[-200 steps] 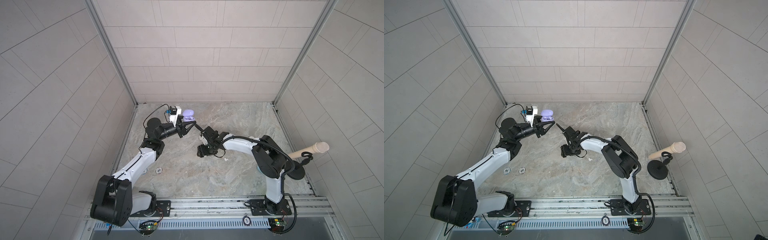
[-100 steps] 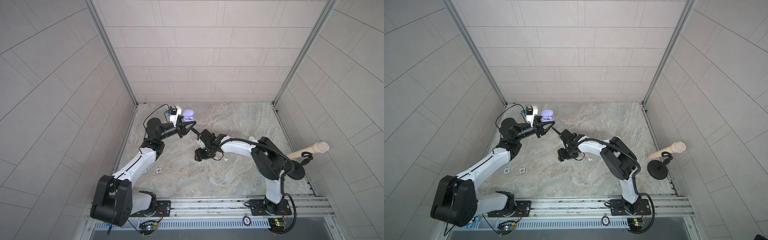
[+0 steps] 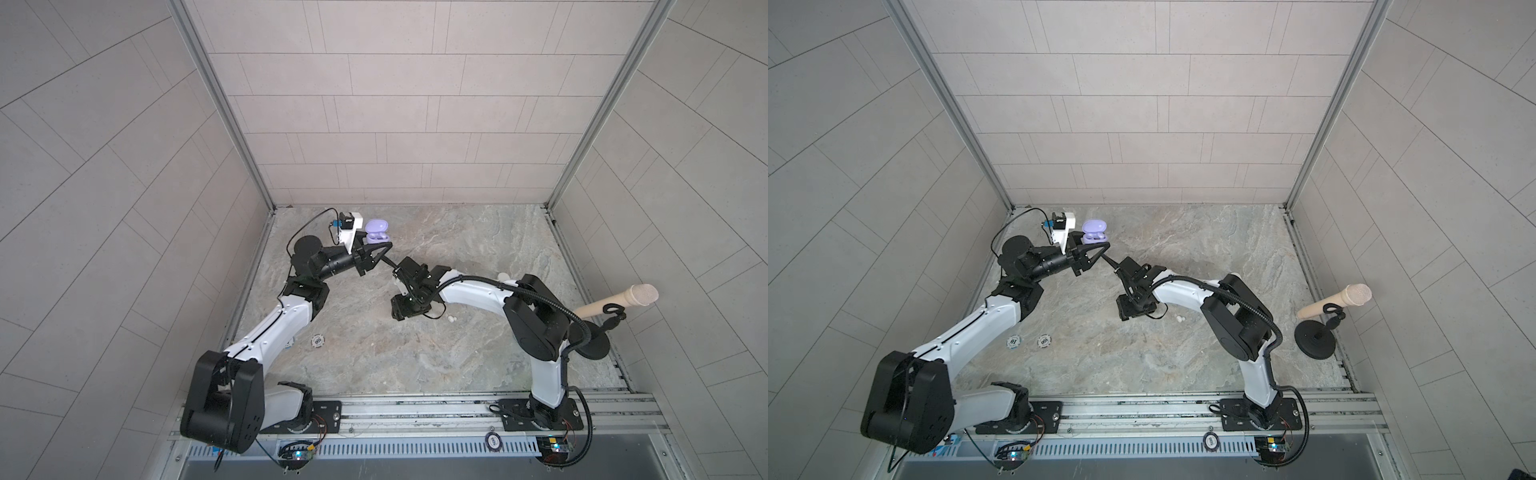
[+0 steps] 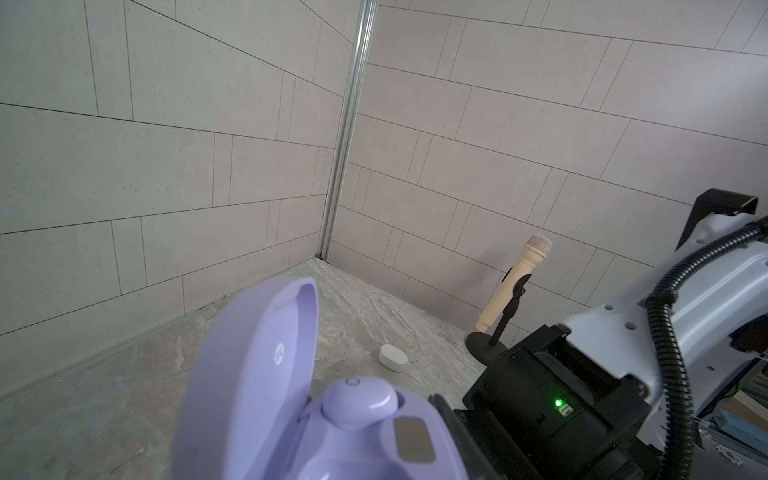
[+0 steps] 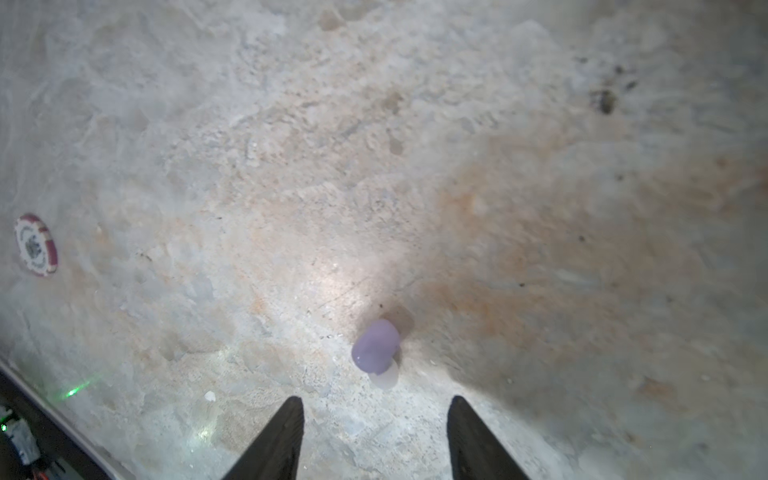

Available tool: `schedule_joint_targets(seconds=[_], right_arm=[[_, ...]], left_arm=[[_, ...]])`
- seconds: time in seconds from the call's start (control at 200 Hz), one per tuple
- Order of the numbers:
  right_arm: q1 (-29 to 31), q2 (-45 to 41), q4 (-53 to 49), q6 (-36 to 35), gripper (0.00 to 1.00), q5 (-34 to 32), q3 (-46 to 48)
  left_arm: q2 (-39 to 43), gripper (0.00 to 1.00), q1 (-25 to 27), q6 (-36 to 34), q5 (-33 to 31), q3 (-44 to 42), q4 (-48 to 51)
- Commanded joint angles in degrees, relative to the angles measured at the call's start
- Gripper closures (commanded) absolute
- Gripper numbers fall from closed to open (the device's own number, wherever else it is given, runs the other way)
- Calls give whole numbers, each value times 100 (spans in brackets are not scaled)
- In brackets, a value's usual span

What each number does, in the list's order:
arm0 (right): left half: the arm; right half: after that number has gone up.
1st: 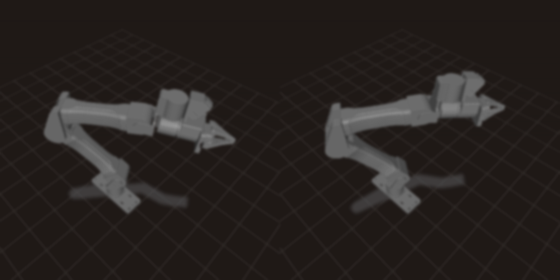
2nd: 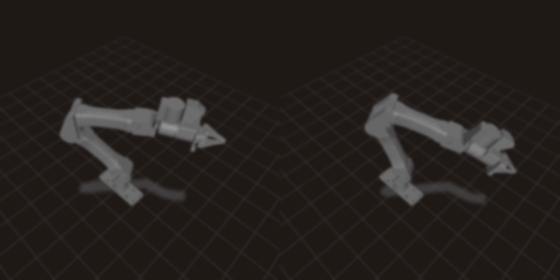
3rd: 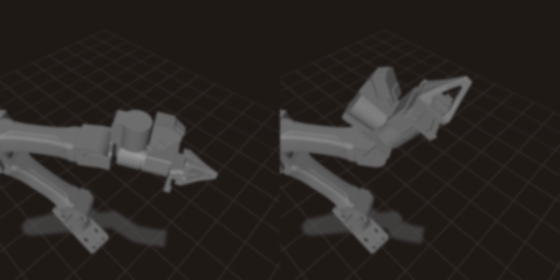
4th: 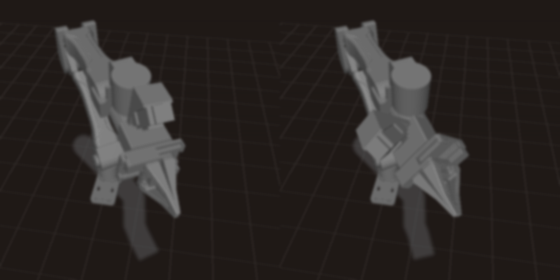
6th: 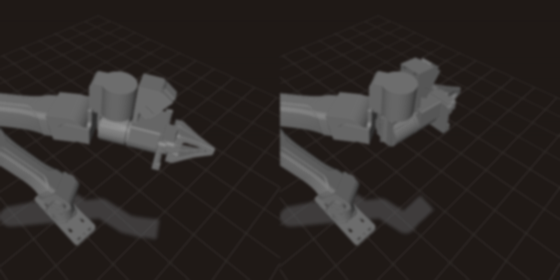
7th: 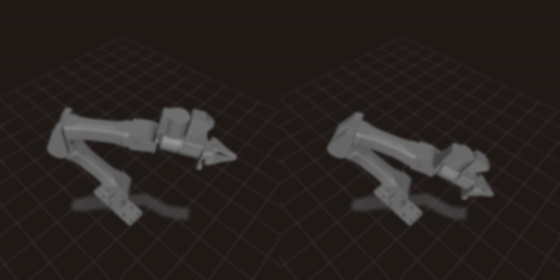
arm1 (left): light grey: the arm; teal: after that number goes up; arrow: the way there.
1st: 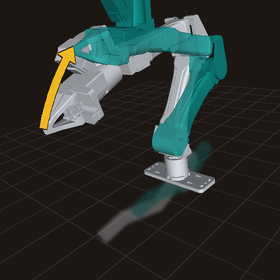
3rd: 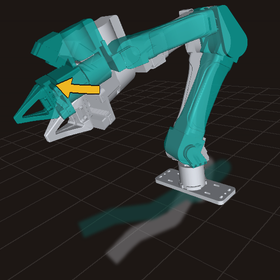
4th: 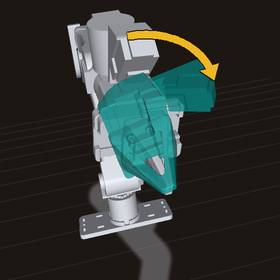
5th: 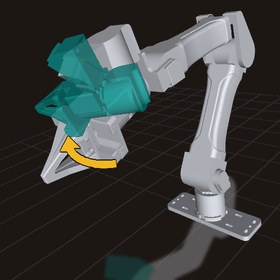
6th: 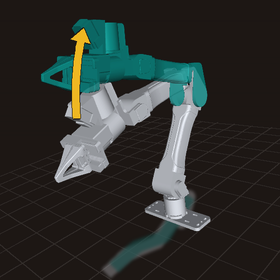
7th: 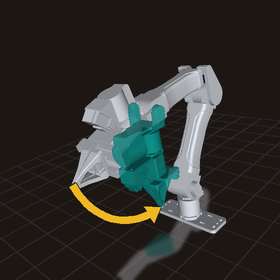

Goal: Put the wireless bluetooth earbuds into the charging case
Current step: 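Align the right gripper on the lilac earbud and close on it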

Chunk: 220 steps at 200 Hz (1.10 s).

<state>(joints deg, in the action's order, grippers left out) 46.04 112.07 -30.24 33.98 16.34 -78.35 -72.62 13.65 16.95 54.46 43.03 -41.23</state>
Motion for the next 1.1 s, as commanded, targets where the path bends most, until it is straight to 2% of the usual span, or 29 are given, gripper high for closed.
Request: schedule_joint_targets(seconds=[0.0, 0.405, 1.096], right_arm=[[170, -140, -320, 301, 49, -547, -216], [449, 317, -807, 912, 61, -1540, -832], [577, 1093, -1237, 1031, 71, -1555, -1425]], left_arm=[[86, 90, 31, -29, 90, 85, -111], [-7, 91, -46, -43, 136, 194, -29], [-46, 91, -83, 168, 133, 83, -386]])
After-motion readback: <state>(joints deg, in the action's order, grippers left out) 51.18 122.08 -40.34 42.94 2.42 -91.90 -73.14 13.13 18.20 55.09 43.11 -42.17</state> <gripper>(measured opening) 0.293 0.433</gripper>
